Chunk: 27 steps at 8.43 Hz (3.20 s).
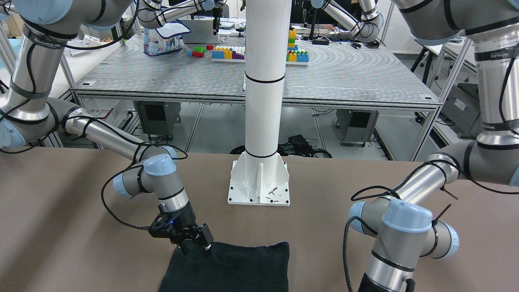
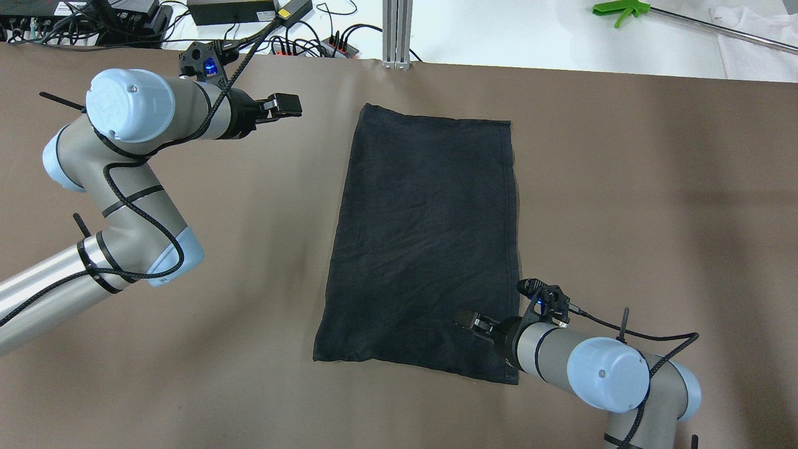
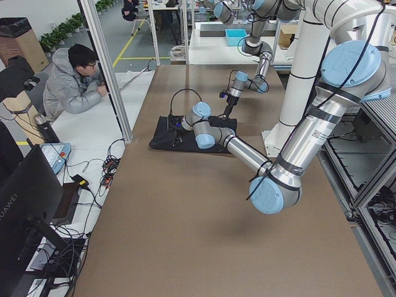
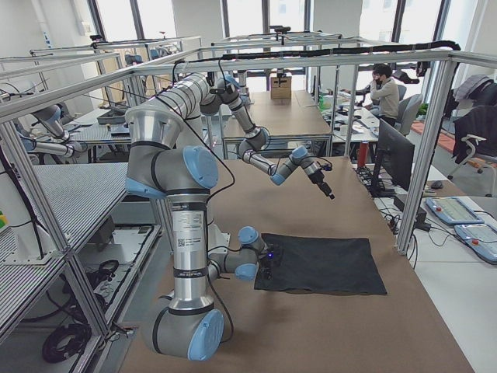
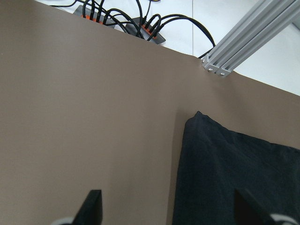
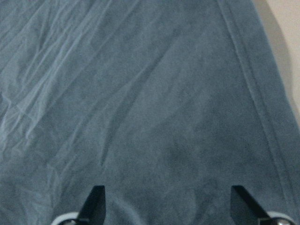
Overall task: Fold clothes
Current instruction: 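Move the right gripper to the near corner and grasp it, then lower the left gripper to the other near corner and grasp it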
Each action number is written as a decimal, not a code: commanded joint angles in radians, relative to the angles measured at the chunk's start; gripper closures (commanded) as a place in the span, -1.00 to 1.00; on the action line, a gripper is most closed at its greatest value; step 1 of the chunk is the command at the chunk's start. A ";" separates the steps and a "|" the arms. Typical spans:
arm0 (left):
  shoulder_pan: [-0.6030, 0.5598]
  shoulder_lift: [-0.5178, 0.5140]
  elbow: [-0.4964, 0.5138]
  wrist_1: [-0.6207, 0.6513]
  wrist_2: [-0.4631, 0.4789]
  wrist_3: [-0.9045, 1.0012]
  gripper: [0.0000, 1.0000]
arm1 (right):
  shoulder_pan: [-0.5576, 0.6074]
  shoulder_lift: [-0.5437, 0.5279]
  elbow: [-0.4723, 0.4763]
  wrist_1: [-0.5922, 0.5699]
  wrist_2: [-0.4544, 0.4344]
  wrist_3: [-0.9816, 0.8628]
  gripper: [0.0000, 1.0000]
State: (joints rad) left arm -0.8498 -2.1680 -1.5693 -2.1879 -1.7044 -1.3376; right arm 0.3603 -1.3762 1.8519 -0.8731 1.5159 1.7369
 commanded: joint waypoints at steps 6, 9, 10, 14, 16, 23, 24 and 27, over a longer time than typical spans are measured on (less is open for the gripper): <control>0.002 -0.006 0.006 0.002 0.009 0.002 -1.00 | -0.055 0.083 -0.079 -0.018 -0.048 0.068 -0.22; 0.002 -0.006 0.008 0.000 0.009 0.003 -1.00 | -0.052 0.138 -0.085 -0.066 -0.048 0.087 1.00; 0.002 -0.006 0.008 0.000 0.009 0.003 -1.00 | -0.046 0.138 -0.085 -0.066 -0.048 0.089 1.00; 0.002 -0.007 0.005 0.002 0.003 0.002 -1.00 | -0.038 0.131 -0.080 -0.060 -0.037 0.067 1.00; 0.006 -0.016 -0.008 0.002 -0.008 -0.082 -1.00 | -0.017 0.125 -0.045 -0.055 -0.001 0.032 1.00; 0.308 0.241 -0.319 -0.009 0.095 -0.431 -1.00 | -0.012 0.095 0.024 -0.061 0.037 -0.019 1.00; 0.390 0.244 -0.318 -0.009 0.183 -0.437 -1.00 | -0.012 0.095 0.023 -0.064 0.033 -0.019 1.00; 0.503 0.315 -0.299 -0.123 0.278 -0.434 -1.00 | -0.012 0.095 0.021 -0.069 0.027 -0.020 1.00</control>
State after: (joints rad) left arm -0.4025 -1.9075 -1.8806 -2.2262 -1.4654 -1.7708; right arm 0.3483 -1.2815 1.8738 -0.9395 1.5475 1.7174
